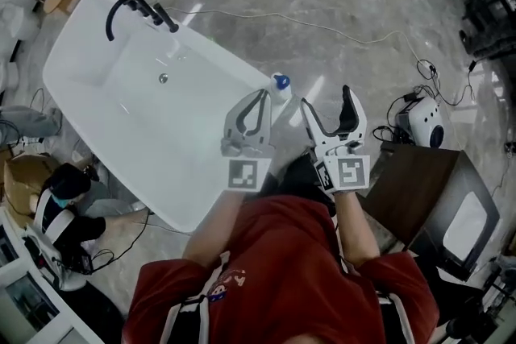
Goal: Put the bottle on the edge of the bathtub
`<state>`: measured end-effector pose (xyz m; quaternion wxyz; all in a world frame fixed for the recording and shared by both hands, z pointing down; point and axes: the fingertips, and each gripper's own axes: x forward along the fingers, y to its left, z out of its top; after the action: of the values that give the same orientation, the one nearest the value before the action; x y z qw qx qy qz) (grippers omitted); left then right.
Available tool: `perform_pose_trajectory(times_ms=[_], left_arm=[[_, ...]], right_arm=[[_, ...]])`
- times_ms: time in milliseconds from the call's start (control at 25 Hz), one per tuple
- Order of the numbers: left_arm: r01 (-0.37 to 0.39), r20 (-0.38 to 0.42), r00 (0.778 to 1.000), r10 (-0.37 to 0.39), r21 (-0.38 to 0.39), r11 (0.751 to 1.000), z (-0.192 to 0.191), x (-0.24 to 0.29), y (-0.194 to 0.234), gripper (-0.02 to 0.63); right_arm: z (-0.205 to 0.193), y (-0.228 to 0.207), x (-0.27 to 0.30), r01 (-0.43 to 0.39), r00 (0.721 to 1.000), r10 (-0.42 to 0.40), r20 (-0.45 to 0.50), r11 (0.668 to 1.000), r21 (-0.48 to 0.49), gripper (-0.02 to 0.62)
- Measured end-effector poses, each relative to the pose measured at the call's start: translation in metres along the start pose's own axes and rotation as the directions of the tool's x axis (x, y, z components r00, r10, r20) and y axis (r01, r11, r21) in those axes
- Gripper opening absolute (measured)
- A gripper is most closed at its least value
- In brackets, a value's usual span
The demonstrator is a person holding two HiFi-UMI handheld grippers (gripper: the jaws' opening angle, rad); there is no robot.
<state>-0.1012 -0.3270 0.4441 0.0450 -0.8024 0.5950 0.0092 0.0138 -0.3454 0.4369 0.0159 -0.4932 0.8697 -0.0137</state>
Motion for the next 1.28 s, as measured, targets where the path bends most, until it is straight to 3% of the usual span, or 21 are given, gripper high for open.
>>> perform_pose_trajectory(times_ms=[240, 520, 1280], left_arm=[[0.023, 0.048, 0.999, -0.023, -0.010, 1.000, 0.033, 0.001, -0.010, 0.017], [0.063, 0.061, 0.996, -0.063, -0.006, 0.998, 0.047, -0.002, -0.029, 0.017], [0.089, 0.067, 0.994, -0.090, 0.024, 0.996, 0.061, 0.003, -0.039, 0.017]], right_arm=[[0.043, -0.010, -0.026, 0.097, 0.994, -0.095, 0.057, 0.995, -0.028, 0.377], [0.048, -0.020, -0.046, 0.164, 0.985, -0.160, 0.067, 0.985, -0.051, 0.377], [0.052, -0.012, -0.044, 0.148, 0.988, -0.143, 0.062, 0.984, -0.098, 0.373]])
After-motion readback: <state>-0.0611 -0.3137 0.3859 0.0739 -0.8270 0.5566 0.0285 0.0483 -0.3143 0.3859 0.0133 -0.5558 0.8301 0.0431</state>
